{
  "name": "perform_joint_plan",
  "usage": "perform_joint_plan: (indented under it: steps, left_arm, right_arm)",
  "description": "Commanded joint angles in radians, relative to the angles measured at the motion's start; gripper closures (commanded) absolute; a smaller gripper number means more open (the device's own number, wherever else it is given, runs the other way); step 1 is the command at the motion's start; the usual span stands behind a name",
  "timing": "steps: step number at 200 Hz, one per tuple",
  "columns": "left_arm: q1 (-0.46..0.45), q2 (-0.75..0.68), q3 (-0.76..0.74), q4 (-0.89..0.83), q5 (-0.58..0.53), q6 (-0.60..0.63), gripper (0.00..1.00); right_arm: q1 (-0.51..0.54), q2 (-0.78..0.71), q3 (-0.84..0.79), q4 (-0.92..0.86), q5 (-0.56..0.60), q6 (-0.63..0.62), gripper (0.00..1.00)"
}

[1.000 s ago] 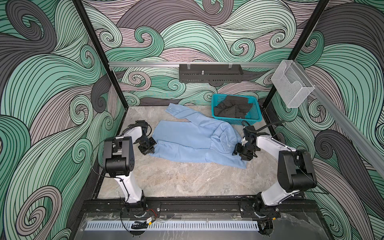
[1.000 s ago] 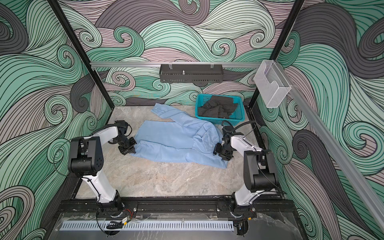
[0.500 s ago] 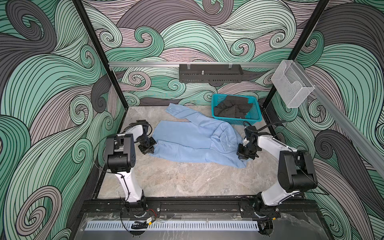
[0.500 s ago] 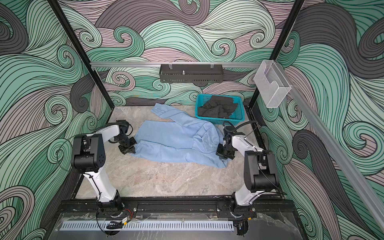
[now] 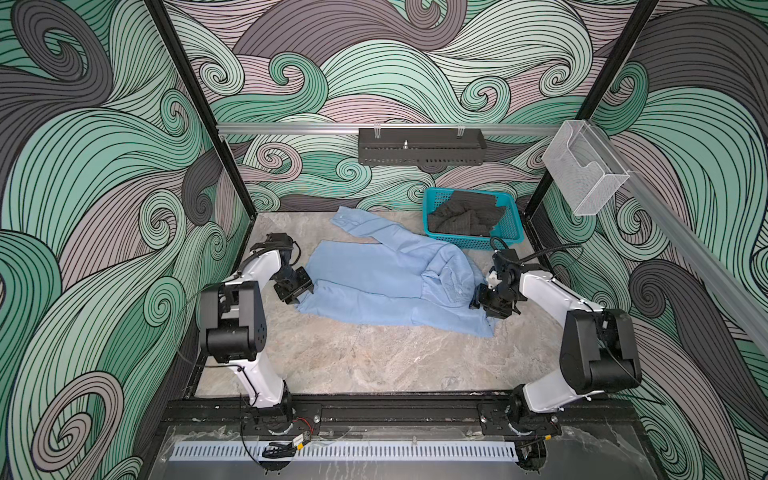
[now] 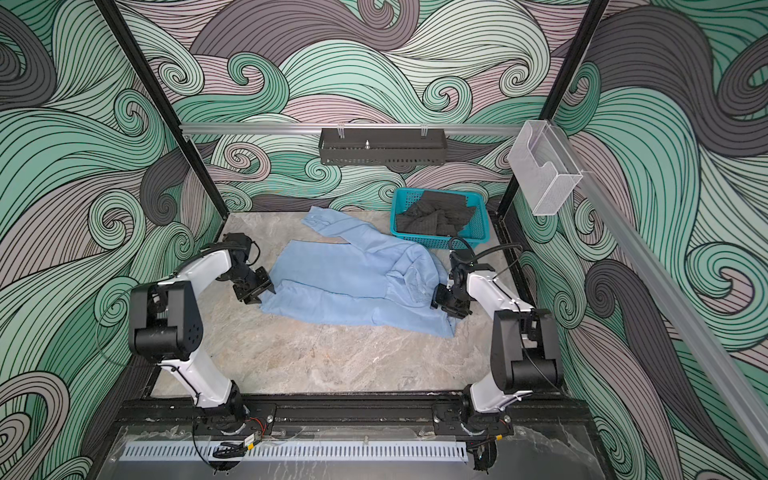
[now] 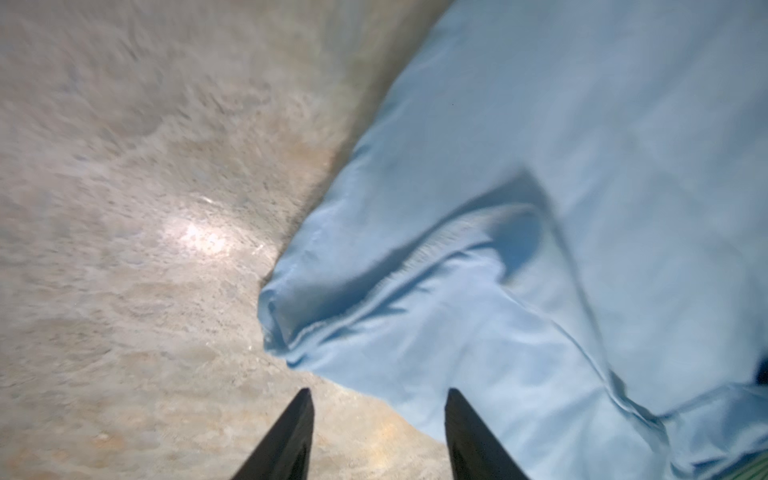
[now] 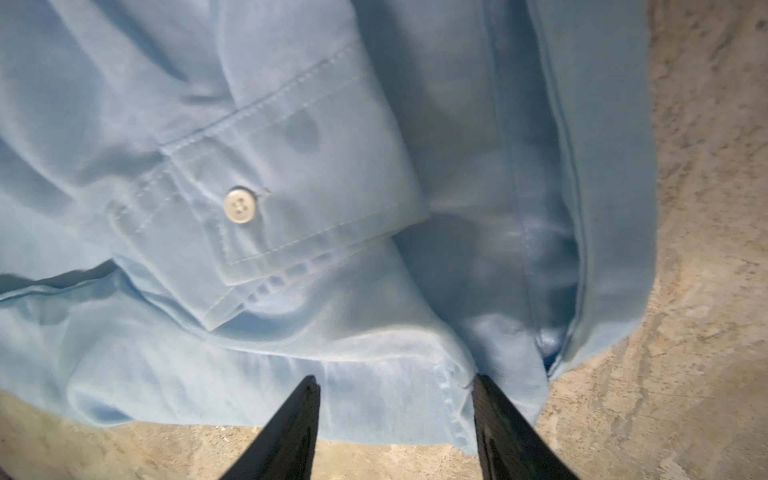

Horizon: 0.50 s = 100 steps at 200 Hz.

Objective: Fold and stack the long sleeve shirts

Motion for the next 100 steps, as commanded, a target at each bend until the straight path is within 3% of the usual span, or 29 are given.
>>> perform_joint_plan:
  steps: [1,30,100]
  left_arm:
    - [0.004,-0.024,0.020,0.018,0.042,0.073,0.39]
    - [0.000,0.072,0.067,0.020,0.113,0.101,0.37]
    - [-0.046,0.197,0.152,0.089,0.158,0.125,0.37]
  right_arm:
    - [-0.005,0.002,-0.019,0.025,-0.042,0.009,0.38]
    - [-0.005,0.019,-0.034,0.034,-0.016,0.023,0.36]
    - [-0.008,0.023,-0.047,0.037,0.006,0.036,0.34]
